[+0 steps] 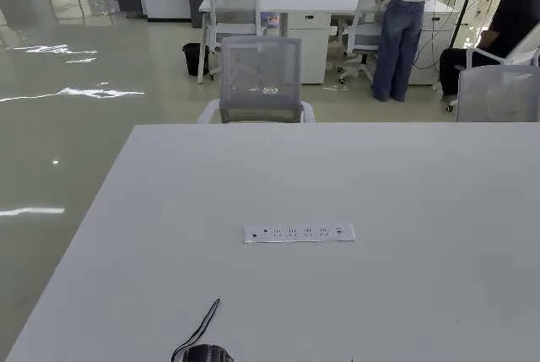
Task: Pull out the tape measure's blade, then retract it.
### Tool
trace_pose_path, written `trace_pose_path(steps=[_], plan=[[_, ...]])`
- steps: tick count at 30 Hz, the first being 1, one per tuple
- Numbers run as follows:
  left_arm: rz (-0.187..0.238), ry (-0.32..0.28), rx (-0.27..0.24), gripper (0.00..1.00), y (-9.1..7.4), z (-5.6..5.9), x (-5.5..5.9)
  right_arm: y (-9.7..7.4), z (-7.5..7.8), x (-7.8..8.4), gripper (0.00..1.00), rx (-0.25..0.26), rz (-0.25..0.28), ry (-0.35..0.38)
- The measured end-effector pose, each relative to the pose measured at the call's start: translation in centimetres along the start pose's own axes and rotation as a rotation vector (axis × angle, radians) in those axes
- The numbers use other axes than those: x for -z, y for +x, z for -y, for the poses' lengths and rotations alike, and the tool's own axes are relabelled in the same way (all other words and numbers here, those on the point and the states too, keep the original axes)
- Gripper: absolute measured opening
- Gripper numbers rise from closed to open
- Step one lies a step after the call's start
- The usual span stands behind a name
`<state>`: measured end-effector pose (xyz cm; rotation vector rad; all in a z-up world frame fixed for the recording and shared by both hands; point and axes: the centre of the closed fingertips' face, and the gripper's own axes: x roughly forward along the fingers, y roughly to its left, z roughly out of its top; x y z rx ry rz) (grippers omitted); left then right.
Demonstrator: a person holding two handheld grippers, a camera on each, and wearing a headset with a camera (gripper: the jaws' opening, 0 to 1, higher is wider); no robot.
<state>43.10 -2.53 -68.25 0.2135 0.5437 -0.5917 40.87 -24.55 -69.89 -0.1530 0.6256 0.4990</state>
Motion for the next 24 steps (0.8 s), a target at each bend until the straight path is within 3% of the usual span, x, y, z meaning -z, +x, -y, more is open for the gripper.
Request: trace_pose_path(steps=[3,9,24], plan=[[0.031,-0.021,-0.03,0.99,-0.24,-0.28,-0.54,0.05,-0.37,-0.19,1.0,0.005,0.01,0.002],[0.052,-0.024,-0.055,0.99,-0.44,-0.44,-1.09,0.09,-0.57,-0.23,1.0,0.01,0.012,0.009],[0.042,-0.033,-0.062,0.99,-0.11,-0.58,-1.03,-0.28,-0.17,0.01,1.0,0.026,0.007,0.031]])
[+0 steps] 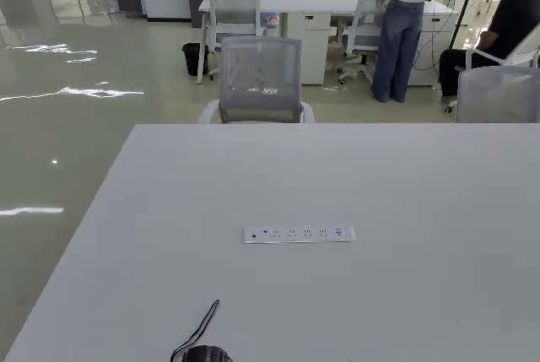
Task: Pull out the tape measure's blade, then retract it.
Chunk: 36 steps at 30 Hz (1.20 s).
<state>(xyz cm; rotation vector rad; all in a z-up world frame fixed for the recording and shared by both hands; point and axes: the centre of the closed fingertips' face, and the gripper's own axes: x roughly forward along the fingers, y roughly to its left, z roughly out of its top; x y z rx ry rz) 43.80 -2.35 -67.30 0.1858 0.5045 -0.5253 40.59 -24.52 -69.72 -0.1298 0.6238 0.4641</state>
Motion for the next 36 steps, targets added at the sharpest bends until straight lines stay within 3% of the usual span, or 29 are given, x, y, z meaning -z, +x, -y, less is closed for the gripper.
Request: trace_pose_path(steps=[17,21,26,31,36], plan=[[-0.005,-0.002,0.006,0.97,0.9,0.4,-0.2,0.5,-0.2,0.0,0.99,-0.009,-0.009,0.016],[-0.006,-0.024,-0.023,0.96,1.1,0.1,-0.3,0.6,0.0,0.0,0.99,-0.005,-0.01,0.012],[-0.006,-0.037,-0.038,0.95,1.9,0.4,0.1,0.7,0.2,-0.2,0.98,-0.007,0.008,0.001],[0.007,-0.07,-0.09,0.94,2.3,0.0,0.2,0.9,0.1,0.2,0.94,-0.049,-0.007,-0.028],[-0.015,-0.098,-0.152,0.95,2.8,-1.0,0.7,1.4,0.2,0.5,0.89,-0.086,-0.014,-0.07]])
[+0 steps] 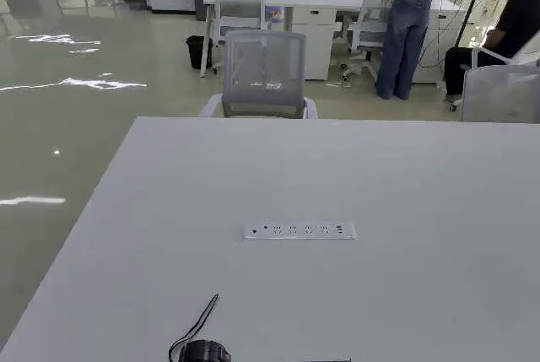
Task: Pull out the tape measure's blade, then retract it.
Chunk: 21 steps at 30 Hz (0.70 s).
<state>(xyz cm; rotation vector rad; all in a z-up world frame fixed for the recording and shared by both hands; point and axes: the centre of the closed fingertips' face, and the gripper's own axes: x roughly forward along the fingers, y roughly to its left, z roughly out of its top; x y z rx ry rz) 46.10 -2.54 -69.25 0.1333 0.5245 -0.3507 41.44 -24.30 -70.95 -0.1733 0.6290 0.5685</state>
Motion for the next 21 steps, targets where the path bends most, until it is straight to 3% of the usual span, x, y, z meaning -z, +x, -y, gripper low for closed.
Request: trace_pose_path(steps=[11,21], plan=[[0.013,-0.069,-0.062,0.99,1.4,-0.8,-0.2,1.0,0.8,0.0,0.81,-0.067,-0.016,-0.103],[0.018,-0.074,-0.087,0.97,2.9,-0.8,-0.7,2.3,1.9,0.0,0.68,-0.143,-0.016,-0.208]])
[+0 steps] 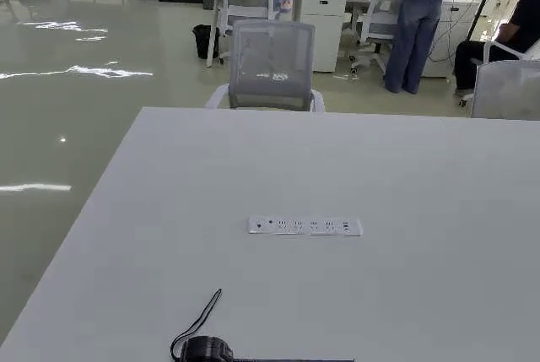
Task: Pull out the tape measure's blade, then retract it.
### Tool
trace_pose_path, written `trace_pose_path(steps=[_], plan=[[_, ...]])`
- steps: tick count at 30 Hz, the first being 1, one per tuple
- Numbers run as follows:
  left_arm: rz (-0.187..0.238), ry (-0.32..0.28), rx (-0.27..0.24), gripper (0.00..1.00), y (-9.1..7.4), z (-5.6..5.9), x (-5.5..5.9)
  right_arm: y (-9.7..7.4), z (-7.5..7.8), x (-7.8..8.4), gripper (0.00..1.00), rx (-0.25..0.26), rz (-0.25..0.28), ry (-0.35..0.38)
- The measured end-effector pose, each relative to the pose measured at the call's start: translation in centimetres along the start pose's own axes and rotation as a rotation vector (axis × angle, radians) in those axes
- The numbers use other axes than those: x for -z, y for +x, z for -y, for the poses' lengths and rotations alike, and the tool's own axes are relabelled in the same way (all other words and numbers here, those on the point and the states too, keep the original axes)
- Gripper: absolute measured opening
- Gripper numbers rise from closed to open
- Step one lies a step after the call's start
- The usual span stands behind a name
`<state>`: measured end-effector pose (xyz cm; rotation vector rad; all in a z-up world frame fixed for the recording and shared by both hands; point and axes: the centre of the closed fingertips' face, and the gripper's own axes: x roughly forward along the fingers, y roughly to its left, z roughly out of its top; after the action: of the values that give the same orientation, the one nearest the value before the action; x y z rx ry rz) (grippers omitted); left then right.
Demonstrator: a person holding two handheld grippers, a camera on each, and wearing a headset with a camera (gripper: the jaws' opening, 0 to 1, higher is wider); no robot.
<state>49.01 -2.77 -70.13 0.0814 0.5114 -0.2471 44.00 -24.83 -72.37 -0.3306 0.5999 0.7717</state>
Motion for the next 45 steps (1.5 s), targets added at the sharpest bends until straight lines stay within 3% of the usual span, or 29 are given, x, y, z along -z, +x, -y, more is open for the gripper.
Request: trace_pose_path(steps=[5,15,30,34,39,41,45], plan=[[-0.028,-0.006,0.004,0.97,1.0,0.3,0.6,0.5,0.6,0.8,0.63,-0.053,-0.035,-0.056],[-0.043,-0.011,-0.021,0.96,2.0,0.1,1.3,1.7,1.5,2.2,0.59,-0.14,-0.089,-0.143],[-0.044,-0.026,-0.062,0.93,3.9,-0.8,1.3,3.8,4.9,3.0,0.46,-0.232,-0.119,-0.258],[-0.05,-0.003,-0.061,0.92,4.2,-0.6,1.4,4.1,5.0,3.0,0.45,-0.276,-0.114,-0.275],[-0.055,-0.014,-0.064,0.92,4.8,-0.7,1.6,4.7,5.6,2.9,0.42,-0.31,-0.111,-0.298],[-0.056,-0.018,-0.068,0.91,5.0,-0.7,1.6,4.9,5.5,2.7,0.41,-0.345,-0.099,-0.326],[-0.056,-0.028,-0.077,0.91,5.5,-1.0,1.6,5.4,5.9,3.0,0.38,-0.375,-0.117,-0.347]])
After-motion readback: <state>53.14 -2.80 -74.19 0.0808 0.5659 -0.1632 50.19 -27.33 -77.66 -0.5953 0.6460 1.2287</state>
